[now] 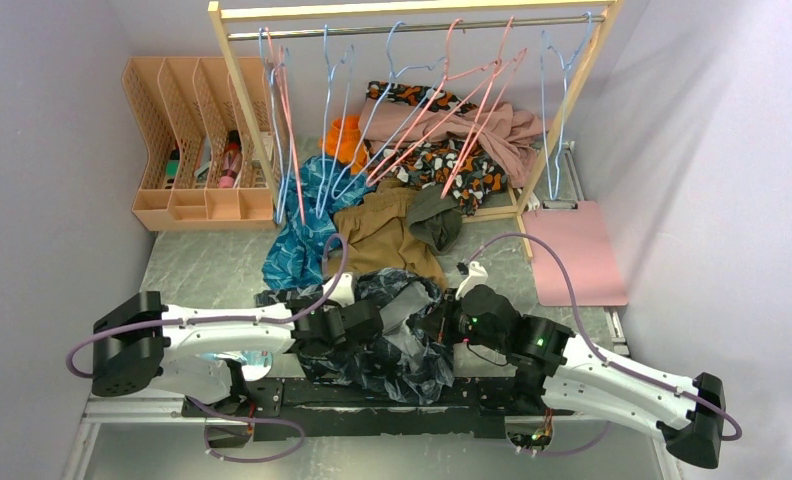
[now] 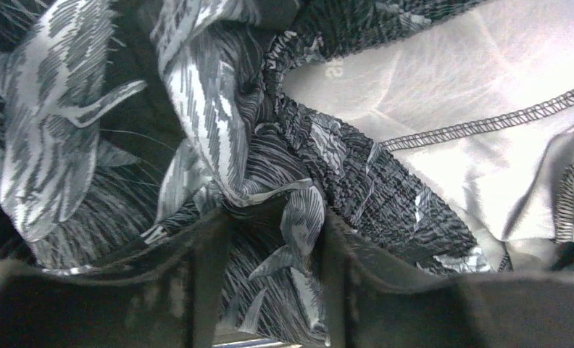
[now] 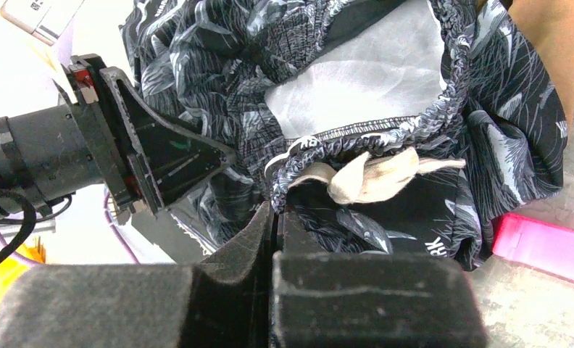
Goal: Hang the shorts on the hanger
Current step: Adjust the shorts at the center of the board.
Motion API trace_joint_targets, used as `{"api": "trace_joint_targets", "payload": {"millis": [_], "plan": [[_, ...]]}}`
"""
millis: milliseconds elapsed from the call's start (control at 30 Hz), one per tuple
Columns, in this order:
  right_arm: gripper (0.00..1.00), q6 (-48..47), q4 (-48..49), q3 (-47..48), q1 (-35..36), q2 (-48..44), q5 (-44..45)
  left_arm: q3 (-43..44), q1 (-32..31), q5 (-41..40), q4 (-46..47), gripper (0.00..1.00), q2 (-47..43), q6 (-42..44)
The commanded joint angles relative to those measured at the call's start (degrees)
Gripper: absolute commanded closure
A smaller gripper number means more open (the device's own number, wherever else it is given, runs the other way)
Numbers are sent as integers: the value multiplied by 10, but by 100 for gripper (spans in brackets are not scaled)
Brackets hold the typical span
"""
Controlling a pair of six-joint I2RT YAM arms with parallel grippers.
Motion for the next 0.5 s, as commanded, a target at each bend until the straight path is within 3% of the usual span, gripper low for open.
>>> {"api": "trace_joint_targets", "payload": {"millis": [0, 67, 133, 467], "plan": [[100, 1, 19, -8, 0, -3, -9, -22, 9, -23, 16, 56, -15, -1], [100, -2, 13, -4, 0, -3, -9, -18, 10, -37, -3, 69, -22, -5], [100, -5, 1, 1, 0, -7, -6, -6, 10, -58, -35, 91, -44, -15], [100, -5, -26, 15, 0, -37, -6, 157, 11, -203, -218, 93, -244, 37]]}}
